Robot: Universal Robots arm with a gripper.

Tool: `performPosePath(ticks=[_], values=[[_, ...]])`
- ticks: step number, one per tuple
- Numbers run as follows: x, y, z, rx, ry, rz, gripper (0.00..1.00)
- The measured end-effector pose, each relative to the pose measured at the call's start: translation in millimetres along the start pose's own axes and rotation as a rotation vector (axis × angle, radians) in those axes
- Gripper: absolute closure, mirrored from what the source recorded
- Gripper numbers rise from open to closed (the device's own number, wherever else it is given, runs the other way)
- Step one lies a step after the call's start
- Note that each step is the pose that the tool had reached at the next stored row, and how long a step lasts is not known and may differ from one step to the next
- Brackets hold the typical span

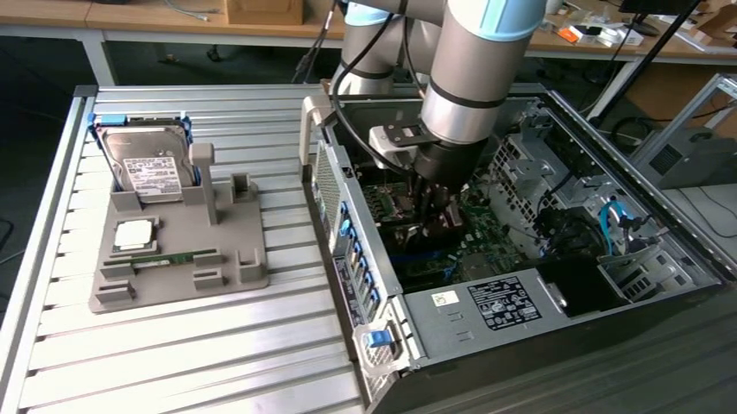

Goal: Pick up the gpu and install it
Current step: 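Insert the gpu into the slot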

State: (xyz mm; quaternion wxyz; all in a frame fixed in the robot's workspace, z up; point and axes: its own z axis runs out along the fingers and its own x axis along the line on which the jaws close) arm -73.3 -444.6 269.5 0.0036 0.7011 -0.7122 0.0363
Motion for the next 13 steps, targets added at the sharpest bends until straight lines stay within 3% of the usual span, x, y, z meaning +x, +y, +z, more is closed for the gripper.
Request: performPosePath(ticks=[4, 13], values=[[0.0, -0.1, -0.1, 0.0000, 0.0070, 0.000, 0.73], [-0.1, -3.6, 0.1, -0.0005, 0.0078, 0.007, 0.73]])
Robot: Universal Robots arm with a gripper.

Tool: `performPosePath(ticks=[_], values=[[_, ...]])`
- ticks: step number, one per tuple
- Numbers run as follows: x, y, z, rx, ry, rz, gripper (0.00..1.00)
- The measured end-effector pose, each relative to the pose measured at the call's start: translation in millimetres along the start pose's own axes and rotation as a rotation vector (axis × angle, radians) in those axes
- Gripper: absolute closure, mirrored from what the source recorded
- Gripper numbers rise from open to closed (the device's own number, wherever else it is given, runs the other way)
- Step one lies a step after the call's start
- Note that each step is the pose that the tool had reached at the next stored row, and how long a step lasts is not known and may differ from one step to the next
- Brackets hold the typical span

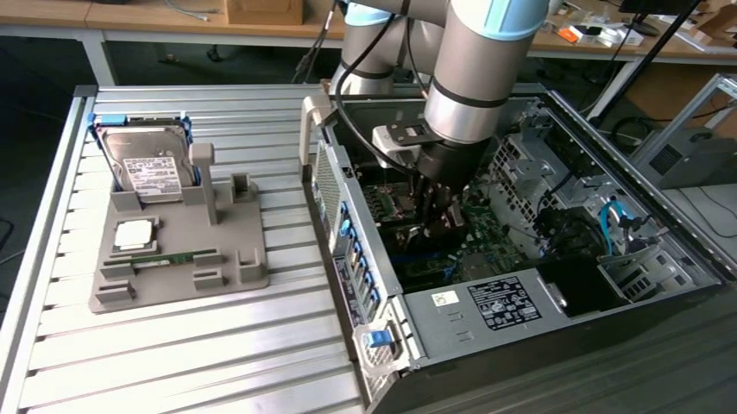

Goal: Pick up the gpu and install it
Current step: 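Insert the gpu into the slot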

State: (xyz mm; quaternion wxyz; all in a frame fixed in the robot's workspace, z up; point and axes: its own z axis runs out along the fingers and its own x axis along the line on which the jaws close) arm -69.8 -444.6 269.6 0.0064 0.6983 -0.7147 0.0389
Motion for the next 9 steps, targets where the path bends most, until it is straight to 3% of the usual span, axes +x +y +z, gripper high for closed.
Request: performPosePath(ticks=[5, 6, 7, 8, 9], values=[[0.0, -0.1, -0.1, -0.0005, 0.0001, 0.007, 0.73], [0.0, -0.2, -0.1, -0.0007, -0.0056, 0.007, 0.73], [0.1, -0.1, 0.0, -0.0010, -0.0172, 0.007, 0.73], [0.1, -0.1, 0.0, -0.0011, -0.0246, 0.008, 0.73], [0.1, -0.1, -0.1, -0.0013, -0.0291, 0.008, 0.73]])
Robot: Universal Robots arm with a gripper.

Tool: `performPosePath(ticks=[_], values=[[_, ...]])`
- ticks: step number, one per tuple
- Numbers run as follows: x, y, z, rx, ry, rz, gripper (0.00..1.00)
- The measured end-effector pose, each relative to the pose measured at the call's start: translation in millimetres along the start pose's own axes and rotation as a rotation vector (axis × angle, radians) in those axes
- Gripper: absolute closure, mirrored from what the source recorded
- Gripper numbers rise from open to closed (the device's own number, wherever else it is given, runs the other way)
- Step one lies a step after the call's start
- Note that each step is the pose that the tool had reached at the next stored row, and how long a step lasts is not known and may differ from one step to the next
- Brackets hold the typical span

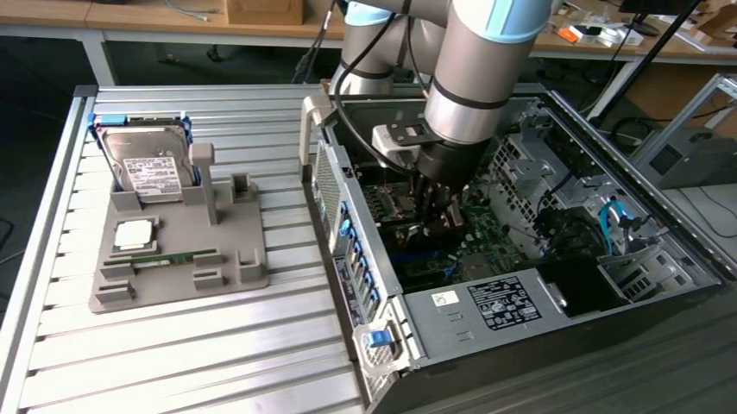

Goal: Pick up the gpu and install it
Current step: 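Insert the gpu into the slot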

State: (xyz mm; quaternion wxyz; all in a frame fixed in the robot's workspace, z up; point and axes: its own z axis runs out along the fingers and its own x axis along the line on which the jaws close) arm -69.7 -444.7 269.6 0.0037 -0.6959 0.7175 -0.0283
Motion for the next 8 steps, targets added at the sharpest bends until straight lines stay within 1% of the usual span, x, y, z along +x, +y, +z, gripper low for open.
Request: performPosePath(ticks=[2, 3, 8], values=[[0.2, 0.0, 0.0, -0.0002, -0.0051, 0.000, 0.73], [0.4, 0.0, 0.1, -0.0001, -0.0060, 0.000, 0.73], [4.1, -0.1, 0.2, -0.0002, -0.0066, 0.000, 0.73]])
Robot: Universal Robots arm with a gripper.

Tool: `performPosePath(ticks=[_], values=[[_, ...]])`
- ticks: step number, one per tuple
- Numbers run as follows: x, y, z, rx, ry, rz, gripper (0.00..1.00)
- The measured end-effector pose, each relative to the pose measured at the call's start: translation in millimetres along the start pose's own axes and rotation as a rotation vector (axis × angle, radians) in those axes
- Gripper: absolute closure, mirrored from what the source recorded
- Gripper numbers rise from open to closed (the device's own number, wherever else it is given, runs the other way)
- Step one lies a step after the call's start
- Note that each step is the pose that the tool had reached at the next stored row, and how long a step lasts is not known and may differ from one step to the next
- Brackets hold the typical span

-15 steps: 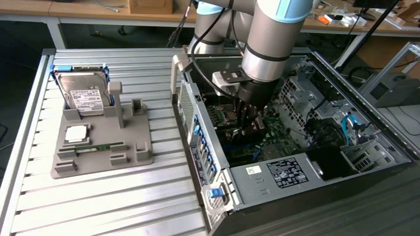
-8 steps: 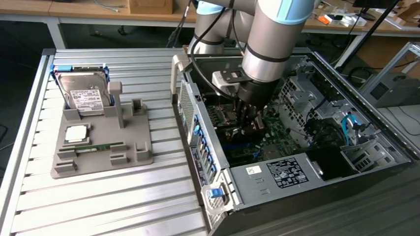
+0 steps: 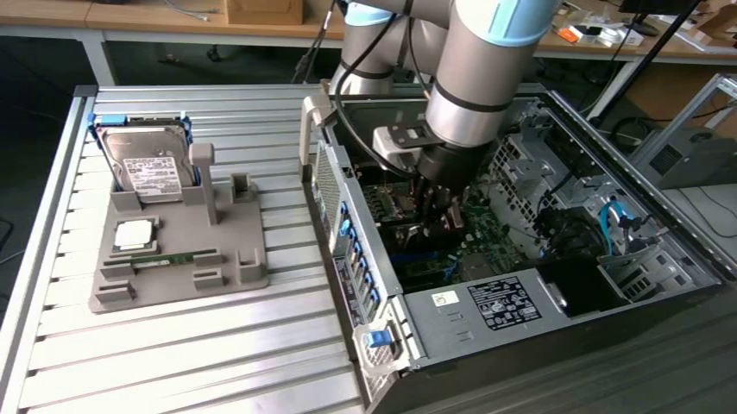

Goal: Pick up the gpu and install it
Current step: 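Insert the gpu into the slot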

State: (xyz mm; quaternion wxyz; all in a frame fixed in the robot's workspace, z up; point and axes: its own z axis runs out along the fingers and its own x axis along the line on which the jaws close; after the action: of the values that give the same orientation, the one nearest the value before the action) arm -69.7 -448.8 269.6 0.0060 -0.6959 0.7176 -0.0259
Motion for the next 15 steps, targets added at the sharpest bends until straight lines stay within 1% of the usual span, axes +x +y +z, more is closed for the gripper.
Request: performPosePath(ticks=[1, 3, 5, 7, 12, 14, 15], values=[[0.6, 0.0, 0.0, -0.0001, -0.0024, 0.000, 0.73], [1.9, 0.0, 0.1, -0.0002, -0.0097, 0.000, 0.73], [3.5, -0.1, 0.1, -0.0004, -0.0143, 0.001, 0.73], [4.9, -0.2, 0.2, -0.0004, -0.0158, 0.001, 0.73], [5.8, -0.2, 0.2, -0.0005, -0.0160, 0.001, 0.73], [5.9, -0.1, 0.1, -0.0006, -0.0177, 0.001, 0.73], [5.9, -0.1, 0.1, -0.0007, -0.0199, 0.001, 0.73]])
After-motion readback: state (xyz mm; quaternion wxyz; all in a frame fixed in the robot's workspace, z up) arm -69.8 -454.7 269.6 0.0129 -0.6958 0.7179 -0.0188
